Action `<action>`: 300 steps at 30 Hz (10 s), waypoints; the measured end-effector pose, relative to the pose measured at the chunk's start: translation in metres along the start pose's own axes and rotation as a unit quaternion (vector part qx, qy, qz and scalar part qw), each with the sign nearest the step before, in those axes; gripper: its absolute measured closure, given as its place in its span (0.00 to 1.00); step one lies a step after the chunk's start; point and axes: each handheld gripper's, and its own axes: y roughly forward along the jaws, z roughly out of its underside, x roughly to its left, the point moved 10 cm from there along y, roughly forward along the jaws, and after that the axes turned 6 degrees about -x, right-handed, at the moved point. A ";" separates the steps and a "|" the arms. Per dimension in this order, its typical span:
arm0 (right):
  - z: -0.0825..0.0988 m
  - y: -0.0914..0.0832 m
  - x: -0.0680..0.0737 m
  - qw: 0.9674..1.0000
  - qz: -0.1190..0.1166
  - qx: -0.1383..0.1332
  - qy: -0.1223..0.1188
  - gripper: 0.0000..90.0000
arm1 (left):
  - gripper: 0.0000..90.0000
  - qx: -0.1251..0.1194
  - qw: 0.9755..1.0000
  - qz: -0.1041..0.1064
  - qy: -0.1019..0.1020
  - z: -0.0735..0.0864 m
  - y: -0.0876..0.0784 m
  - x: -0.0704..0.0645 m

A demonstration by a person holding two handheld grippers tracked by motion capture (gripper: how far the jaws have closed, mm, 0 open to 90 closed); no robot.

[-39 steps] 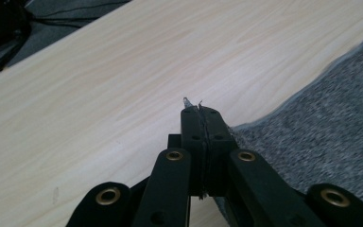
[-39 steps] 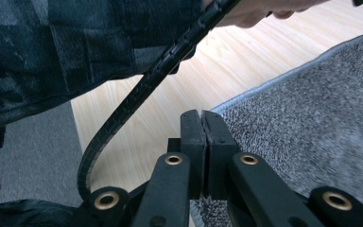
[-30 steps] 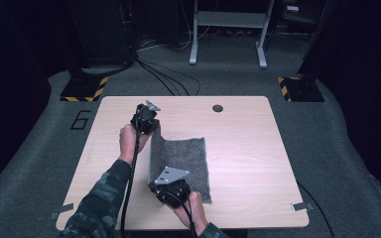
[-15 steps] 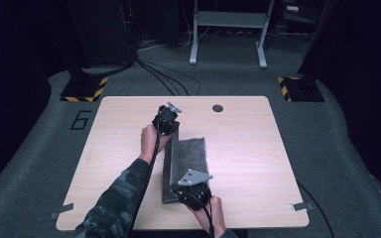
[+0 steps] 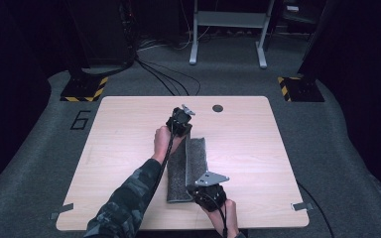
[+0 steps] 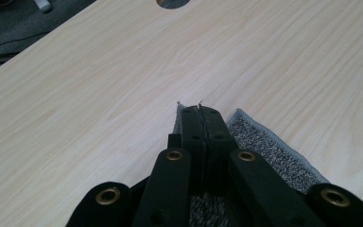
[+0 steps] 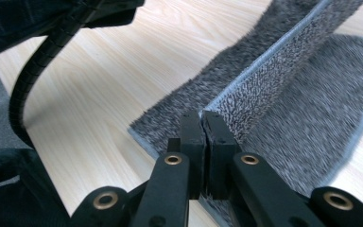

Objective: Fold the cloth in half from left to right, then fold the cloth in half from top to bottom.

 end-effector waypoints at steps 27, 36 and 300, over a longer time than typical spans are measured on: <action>0.041 -0.030 -0.058 0.995 0.066 0.040 0.061 0.48 | 0.31 -0.006 0.999 0.020 -0.050 0.012 -0.002 0.008; 0.016 0.004 -0.075 0.996 0.053 0.065 0.025 0.17 | 0.24 0.029 0.996 -0.006 -0.086 0.068 -0.008 0.040; 0.035 0.039 -0.115 0.993 0.081 0.080 0.007 0.20 | 0.17 0.004 0.997 0.055 -0.053 0.156 -0.070 -0.037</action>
